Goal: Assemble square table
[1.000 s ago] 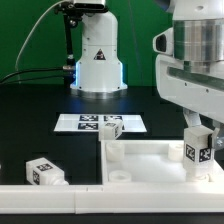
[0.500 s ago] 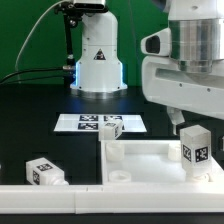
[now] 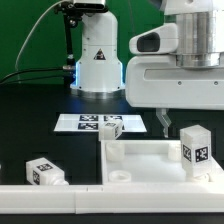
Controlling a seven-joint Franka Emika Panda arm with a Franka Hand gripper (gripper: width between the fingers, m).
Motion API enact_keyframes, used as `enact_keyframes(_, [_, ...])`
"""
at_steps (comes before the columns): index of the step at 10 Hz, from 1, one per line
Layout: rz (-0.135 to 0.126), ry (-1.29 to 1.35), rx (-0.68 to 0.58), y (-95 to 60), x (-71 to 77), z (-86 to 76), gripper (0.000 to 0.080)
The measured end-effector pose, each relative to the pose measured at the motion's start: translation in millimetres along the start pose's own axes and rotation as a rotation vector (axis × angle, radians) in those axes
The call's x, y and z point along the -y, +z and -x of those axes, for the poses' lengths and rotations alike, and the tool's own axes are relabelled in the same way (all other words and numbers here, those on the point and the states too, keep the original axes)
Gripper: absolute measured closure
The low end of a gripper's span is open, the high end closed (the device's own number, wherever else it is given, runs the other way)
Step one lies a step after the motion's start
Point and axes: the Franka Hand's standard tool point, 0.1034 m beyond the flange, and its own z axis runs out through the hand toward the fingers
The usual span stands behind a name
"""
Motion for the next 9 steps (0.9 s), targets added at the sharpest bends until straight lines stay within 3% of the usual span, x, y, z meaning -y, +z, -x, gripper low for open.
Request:
enact_keyframes(2, [-0.010,-0.214,-0.014,-0.3,3.2,-2.3,0.0151])
enact_keyframes(4, [-0.010,-0.175,-0.013,0.1,2.9,-1.9,0.0160])
enact_keyframes(5, [-0.010,-0.169,-0.013,0.2,2.8,-1.9,0.0333])
enact_keyframes(6, [-0.012,-0.116,-0.012,0.5,3.0,-1.7,0.0333])
enact_keyframes(7, [-0.012,-0.019,-0.012,0.4,2.0,-2.1,0.0512])
enact_keyframes(9, [-0.011,0.102,-0.012,0.7,1.2,-2.3,0.0511])
